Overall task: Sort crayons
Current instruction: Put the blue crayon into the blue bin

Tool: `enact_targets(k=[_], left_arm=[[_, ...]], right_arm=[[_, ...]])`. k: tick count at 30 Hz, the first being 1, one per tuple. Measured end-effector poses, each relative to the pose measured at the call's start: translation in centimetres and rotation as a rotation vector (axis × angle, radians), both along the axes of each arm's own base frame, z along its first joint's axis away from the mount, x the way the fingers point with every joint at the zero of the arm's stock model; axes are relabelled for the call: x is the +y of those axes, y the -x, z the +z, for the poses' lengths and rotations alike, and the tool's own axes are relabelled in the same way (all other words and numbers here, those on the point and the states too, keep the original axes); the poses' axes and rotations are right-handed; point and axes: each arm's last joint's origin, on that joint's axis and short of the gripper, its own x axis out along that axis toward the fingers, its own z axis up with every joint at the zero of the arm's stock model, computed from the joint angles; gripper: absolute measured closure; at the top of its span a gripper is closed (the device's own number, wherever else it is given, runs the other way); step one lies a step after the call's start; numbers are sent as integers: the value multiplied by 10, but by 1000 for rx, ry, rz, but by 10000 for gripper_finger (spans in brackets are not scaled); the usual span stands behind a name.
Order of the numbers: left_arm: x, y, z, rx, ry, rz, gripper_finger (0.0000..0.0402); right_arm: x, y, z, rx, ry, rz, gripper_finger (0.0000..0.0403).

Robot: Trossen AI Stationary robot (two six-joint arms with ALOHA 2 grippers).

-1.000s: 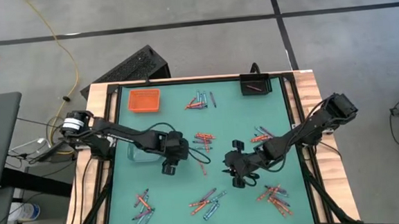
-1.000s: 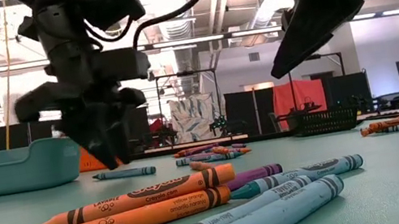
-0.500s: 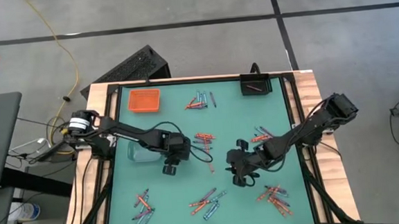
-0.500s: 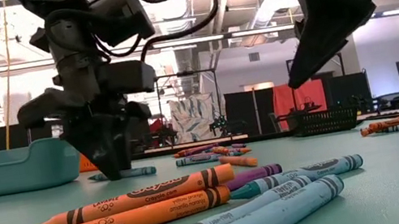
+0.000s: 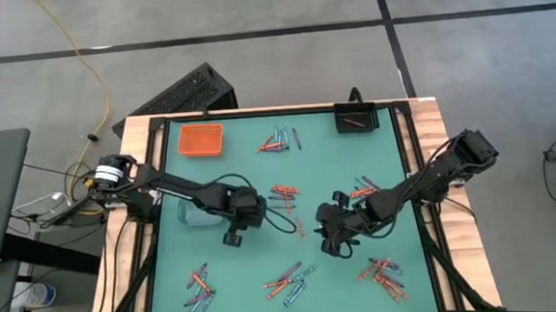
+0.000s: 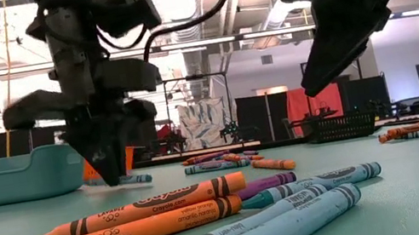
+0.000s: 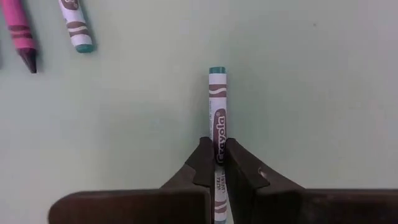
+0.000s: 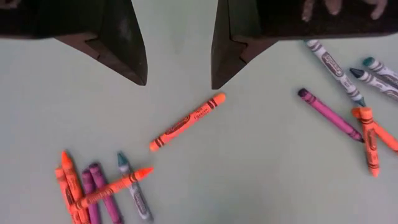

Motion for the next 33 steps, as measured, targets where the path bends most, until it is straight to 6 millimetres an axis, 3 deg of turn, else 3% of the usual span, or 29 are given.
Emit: enact_targets(k=[9, 15, 21, 25, 33], left_arm=[[-19, 8, 51, 55, -153, -20, 401], [-23, 42, 78, 139, -218, 66, 401], [-33, 77, 102, 146, -216, 170, 401], [-38, 99, 98, 138, -184, 221, 401], [-31, 130, 61, 107, -119, 296, 401]], right_arm=[[-6, 11, -15, 51, 3, -115, 234], [-8, 19, -37, -15, -51, -127, 234], [0, 13, -32, -137, -17, -27, 234], [3, 10, -30, -181, 23, 2, 234], [10, -13, -48, -108, 99, 31, 241]])
